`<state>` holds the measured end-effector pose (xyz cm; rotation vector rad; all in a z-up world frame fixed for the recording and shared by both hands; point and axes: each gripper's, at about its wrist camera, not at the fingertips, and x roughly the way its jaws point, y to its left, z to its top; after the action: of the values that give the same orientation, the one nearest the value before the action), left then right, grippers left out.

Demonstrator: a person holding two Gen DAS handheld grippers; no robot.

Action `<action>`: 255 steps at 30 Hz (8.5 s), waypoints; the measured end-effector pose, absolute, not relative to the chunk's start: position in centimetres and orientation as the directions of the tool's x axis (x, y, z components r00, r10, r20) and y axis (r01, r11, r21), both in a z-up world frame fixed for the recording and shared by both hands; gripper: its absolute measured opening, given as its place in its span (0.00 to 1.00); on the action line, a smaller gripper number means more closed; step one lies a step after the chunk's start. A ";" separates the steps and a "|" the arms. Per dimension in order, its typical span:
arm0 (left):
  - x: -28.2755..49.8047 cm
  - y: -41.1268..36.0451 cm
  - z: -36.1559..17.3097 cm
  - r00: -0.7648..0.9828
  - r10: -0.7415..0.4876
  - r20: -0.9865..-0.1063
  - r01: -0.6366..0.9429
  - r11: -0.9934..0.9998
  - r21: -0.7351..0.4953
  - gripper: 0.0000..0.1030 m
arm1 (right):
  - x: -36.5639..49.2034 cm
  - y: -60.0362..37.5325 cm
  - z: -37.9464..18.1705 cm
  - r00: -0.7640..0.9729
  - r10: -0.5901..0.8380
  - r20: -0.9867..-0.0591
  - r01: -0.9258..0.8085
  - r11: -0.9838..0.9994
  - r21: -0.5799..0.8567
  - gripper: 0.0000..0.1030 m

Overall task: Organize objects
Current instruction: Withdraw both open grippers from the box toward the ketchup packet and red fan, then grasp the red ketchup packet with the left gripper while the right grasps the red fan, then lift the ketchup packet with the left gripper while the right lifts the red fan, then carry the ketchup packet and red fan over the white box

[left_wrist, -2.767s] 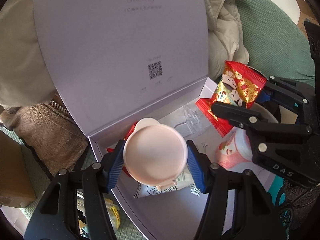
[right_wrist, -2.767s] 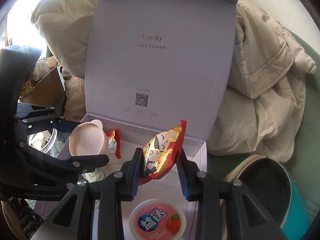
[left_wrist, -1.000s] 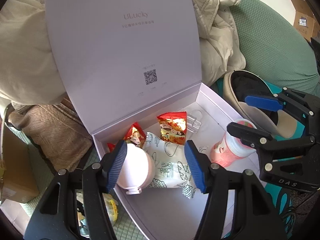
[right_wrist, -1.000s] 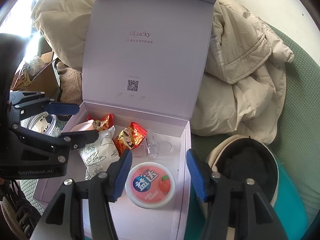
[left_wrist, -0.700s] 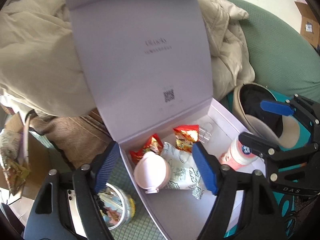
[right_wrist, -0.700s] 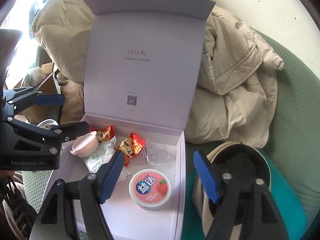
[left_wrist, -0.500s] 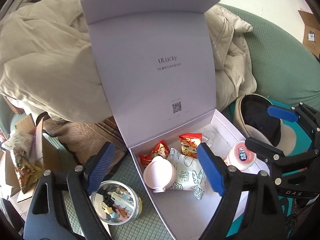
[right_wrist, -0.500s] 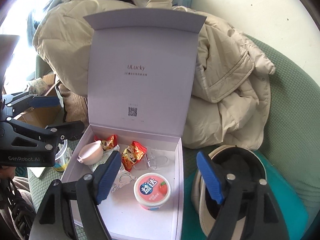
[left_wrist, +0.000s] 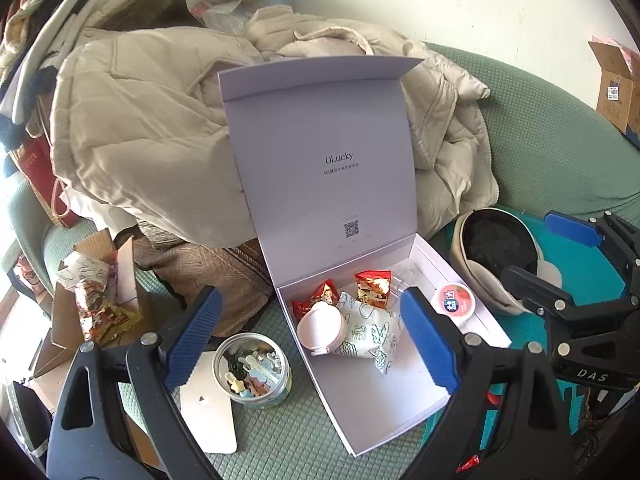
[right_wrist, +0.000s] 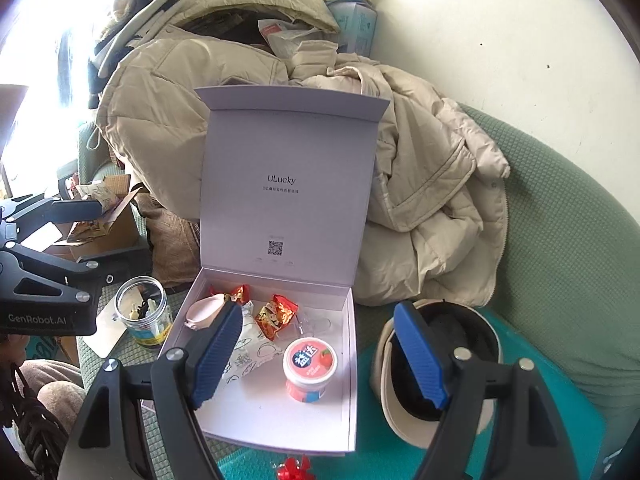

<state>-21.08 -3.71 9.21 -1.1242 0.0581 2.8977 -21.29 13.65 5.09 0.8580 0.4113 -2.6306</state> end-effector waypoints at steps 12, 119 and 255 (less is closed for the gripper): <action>-15.8 -2.8 10.2 -0.746 0.042 -0.664 -0.082 -0.996 0.028 0.88 | -16.6 14.6 5.6 -0.760 -0.221 -0.611 0.393 -0.905 -0.161 0.77; -6.1 9.6 -8.6 -0.374 0.269 -0.887 -0.430 -0.898 -0.091 0.88 | -7.9 22.9 -13.5 -0.425 -0.244 -0.872 0.415 -0.908 0.051 0.45; -10.3 -3.4 5.8 -0.655 0.142 -0.743 -0.171 -0.985 -0.037 0.24 | -12.6 10.0 0.2 -0.579 -0.433 -0.691 0.661 -0.745 -0.088 0.32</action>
<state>-10.31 -3.36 5.85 -1.2117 0.0543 2.7101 -12.56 10.01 0.16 0.8824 0.4504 -2.2990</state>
